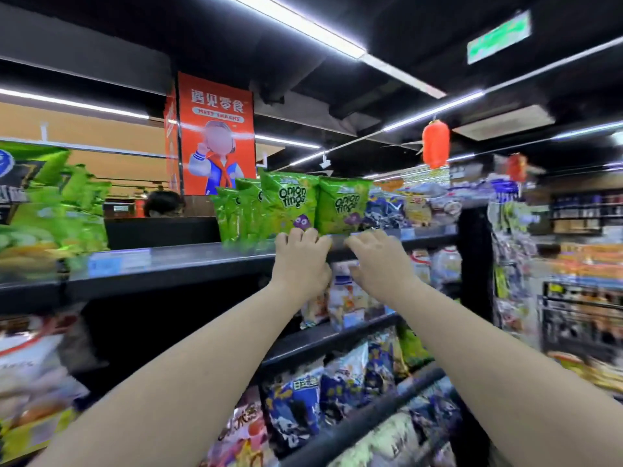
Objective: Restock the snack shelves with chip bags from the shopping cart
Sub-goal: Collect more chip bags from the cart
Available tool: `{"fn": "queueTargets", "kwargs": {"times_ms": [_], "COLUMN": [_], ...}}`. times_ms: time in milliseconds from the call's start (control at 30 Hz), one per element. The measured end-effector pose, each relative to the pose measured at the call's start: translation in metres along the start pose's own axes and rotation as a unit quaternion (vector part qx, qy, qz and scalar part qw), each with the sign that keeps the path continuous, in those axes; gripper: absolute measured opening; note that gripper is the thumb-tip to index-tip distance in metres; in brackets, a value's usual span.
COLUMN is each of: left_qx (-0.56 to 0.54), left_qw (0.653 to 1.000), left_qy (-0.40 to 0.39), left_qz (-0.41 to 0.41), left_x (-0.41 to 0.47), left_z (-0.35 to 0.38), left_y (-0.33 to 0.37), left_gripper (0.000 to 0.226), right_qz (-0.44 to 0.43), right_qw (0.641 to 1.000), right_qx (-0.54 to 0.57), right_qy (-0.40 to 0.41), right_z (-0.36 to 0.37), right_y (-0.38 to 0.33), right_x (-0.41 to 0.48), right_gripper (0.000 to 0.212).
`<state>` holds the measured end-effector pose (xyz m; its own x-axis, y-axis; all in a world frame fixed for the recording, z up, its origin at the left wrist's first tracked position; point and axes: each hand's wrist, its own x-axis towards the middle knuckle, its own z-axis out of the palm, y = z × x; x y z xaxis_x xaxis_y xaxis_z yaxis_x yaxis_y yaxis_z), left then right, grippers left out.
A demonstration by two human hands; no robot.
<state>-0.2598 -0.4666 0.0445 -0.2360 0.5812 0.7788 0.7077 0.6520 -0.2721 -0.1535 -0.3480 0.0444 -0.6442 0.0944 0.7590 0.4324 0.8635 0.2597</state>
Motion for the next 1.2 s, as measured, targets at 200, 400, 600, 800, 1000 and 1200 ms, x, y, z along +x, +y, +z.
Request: {"fn": "queueTargets", "kwargs": {"times_ms": [200,400,600,800,1000,1200], "left_qx": [-0.099,-0.189,-0.244,-0.314,-0.335,-0.334], "left_qw": [0.994,0.979,0.958,0.929,0.908,0.888], "left_qy": [0.012,-0.017,-0.055,-0.099,-0.112,-0.157], "left_qz": [0.034,0.075,0.138,0.167,0.225,0.275], "left_x": [0.059,0.100,0.114,0.130,0.167,0.184], "left_z": [0.029,0.068,0.119,0.176,0.248,0.339], "left_y": [0.166,0.345,0.507,0.627,0.723,0.809], "left_gripper": [0.033,0.032,0.033,0.036,0.031,0.031], "right_qz": [0.066,0.110,0.195,0.286,0.360,0.391], "right_qw": [0.993,0.978,0.941,0.905,0.866,0.835], "right_qx": [-0.079,-0.121,-0.153,-0.154,-0.173,-0.174], "right_qy": [-0.054,-0.132,-0.232,-0.274,-0.300,-0.346], "right_z": [0.013,0.038,0.074,0.126,0.196,0.289], "right_y": [0.157,0.310,0.428,0.507,0.584,0.656], "right_x": [-0.066,-0.153,-0.235,-0.300,-0.329,-0.358], "right_gripper": [0.038,0.042,0.043,0.037,0.047,0.036]}}
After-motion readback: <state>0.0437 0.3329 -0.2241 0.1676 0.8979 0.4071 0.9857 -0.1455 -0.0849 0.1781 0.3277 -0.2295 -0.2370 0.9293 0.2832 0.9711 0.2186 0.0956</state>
